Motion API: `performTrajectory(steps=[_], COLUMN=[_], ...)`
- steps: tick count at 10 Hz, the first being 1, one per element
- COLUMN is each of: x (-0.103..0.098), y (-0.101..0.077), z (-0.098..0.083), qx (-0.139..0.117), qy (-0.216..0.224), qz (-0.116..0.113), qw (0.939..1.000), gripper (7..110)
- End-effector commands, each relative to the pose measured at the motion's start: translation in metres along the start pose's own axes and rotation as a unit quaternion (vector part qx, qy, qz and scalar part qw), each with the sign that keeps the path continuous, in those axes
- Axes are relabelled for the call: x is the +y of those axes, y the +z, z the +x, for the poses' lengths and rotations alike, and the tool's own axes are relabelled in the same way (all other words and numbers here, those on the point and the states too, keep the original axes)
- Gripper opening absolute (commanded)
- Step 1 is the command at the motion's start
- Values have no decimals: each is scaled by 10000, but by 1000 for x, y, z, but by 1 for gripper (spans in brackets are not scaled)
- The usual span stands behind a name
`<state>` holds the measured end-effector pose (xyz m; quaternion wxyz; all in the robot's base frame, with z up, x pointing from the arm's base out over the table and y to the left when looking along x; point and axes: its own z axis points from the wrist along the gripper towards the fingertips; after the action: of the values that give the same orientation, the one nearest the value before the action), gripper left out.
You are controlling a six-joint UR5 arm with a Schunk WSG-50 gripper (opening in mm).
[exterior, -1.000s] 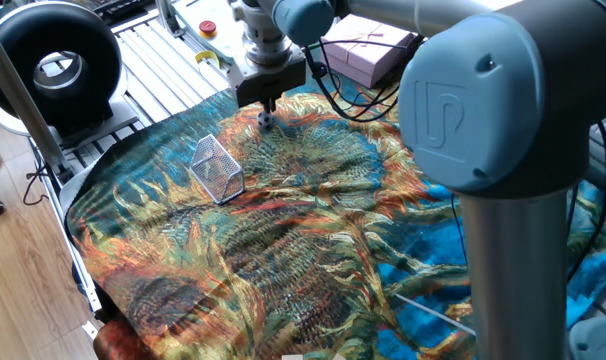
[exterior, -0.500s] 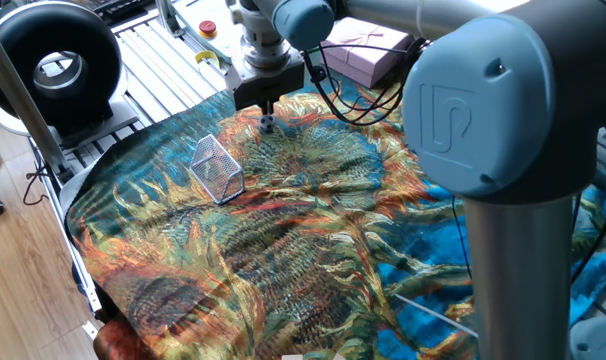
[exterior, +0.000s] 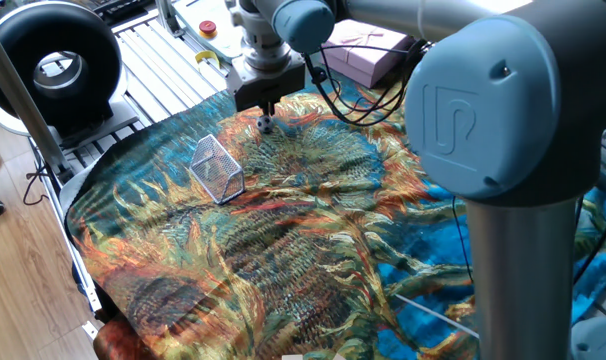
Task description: Push the soccer ball into the goal
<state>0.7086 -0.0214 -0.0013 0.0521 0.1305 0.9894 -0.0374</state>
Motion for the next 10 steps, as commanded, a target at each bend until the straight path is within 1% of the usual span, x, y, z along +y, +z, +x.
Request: performTrajectory(steps=[1, 2, 4, 5, 7, 10], x=[-8, 0, 8, 10, 13, 13], y=[2, 3, 7, 7, 5, -4], z=[-1, 2, 8, 10, 16, 26], qx=[-20, -32, -122, -125, -132, -112], qy=[-19, 33, 119, 133, 179, 202], qz=[-21, -96, -59, -52, -54, -41], qw=[10000, 9999, 9998, 9998, 9997, 9997], gripper=[7, 7, 7, 7, 7, 7])
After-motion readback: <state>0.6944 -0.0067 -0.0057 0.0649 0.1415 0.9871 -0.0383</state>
